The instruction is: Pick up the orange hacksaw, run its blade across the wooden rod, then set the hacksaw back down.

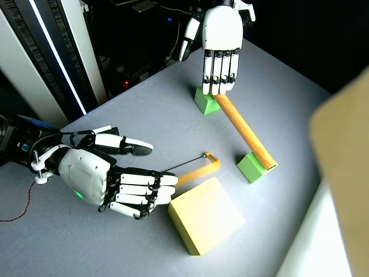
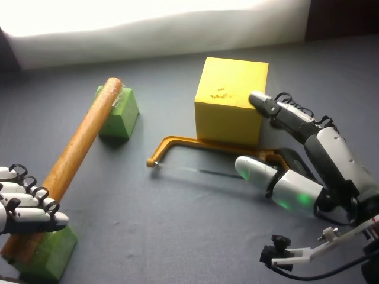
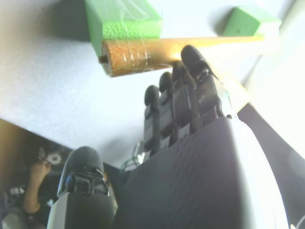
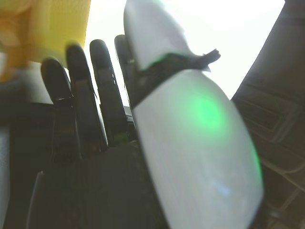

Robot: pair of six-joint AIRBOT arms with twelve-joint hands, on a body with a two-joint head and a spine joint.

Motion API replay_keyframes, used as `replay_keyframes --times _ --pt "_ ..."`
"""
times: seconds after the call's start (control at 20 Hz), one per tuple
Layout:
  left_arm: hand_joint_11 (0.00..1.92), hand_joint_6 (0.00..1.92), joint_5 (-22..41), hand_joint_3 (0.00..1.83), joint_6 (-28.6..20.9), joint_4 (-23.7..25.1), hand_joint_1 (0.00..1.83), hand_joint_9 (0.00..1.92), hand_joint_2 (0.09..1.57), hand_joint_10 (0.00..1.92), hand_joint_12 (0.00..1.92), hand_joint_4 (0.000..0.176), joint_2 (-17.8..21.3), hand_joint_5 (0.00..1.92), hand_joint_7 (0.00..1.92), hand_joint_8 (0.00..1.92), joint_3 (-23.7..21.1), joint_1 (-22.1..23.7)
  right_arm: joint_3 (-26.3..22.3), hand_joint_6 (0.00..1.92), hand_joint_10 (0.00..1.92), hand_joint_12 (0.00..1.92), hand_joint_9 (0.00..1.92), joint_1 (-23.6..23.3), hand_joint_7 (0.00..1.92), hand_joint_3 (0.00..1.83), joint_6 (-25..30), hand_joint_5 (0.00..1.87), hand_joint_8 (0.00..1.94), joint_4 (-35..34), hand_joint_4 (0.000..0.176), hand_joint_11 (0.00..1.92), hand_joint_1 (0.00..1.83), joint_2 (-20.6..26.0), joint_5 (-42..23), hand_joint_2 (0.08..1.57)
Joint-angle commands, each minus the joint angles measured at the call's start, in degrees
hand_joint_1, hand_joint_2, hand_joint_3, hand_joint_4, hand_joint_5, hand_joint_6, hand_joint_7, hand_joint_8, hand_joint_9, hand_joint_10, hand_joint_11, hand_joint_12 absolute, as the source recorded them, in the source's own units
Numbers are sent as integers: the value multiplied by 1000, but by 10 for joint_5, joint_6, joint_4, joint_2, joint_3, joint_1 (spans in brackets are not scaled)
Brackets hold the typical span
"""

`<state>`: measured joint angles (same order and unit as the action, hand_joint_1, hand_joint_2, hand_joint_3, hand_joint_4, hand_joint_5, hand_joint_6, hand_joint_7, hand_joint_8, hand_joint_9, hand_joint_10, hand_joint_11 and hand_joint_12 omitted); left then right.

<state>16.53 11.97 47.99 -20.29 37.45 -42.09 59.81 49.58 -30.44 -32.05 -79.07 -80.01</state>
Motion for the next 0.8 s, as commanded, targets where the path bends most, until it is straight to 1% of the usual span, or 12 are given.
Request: replay_keyframes --times 0.0,0.05,0.1,0.2,0.25,0.35,0.45,0.5,0.55,0.6,0.65,0.75 --pt "0 1 35 2 3 -6 107 232 1213 0 682 0 -2 235 233 0 5 3 1 0 0 431 38 1 75 0 8 148 1 35 0 0 658 2 -65 1024" --pt "0 1 56 3 6 -6 91 228 1215 0 685 0 -5 235 233 0 10 5 1 0 0 344 7 0 32 0 8 110 0 37 0 0 613 2 -65 1008" --pt "0 0 83 2 8 -6 62 234 1218 2 706 0 -7 232 232 0 17 7 1 0 1 329 5 -1 30 0 8 93 2 39 0 0 580 2 -65 1005" --pt "0 3 143 0 12 -6 84 240 1211 3 735 0 -13 237 233 2 31 9 1 0 3 407 14 -3 40 3 5 82 2 50 0 0 503 4 -65 1023" --pt "0 1 165 3 12 -6 65 240 1220 2 736 0 -16 229 231 1 38 10 1 1 1 396 11 -7 36 7 2 85 0 58 0 0 454 9 -62 1042" --pt "0 5 193 0 14 -6 94 252 1215 5 725 0 -21 241 248 5 49 16 1 3 4 435 26 -21 55 8 -1 94 4 77 0 0 424 24 -44 1062" --pt "0 2 246 0 20 -6 41 254 1214 3 730 0 -29 248 254 2 64 27 1 14 20 738 132 -47 170 0 -2 186 13 110 0 0 497 51 -3 1048" --pt "0 10 271 0 22 -6 90 271 1208 8 734 0 -31 275 277 9 68 28 3 7 21 1001 222 -63 241 0 -3 227 4 128 0 0 504 65 18 1053" --pt "0 5 292 0 22 -6 106 306 1197 6 803 0 -32 306 313 5 71 28 7 7 23 1111 300 -80 299 1 2 267 5 153 0 40 493 76 44 1070" --pt "0 0 313 1 21 -6 108 310 1199 4 816 0 -32 302 313 1 74 27 14 9 24 1149 379 -106 363 0 11 326 5 188 0 98 496 92 75 1075" --pt "7 4 322 0 21 -6 137 377 1196 9 880 5 -33 375 401 5 76 27 21 29 48 1184 515 -129 502 1 19 480 18 219 0 236 495 102 100 1084" --pt "9 5 364 0 7 -6 145 393 1195 10 896 6 -39 392 420 5 82 25 32 33 52 1192 545 -173 533 1 46 514 20 286 0 267 495 122 156 1086"
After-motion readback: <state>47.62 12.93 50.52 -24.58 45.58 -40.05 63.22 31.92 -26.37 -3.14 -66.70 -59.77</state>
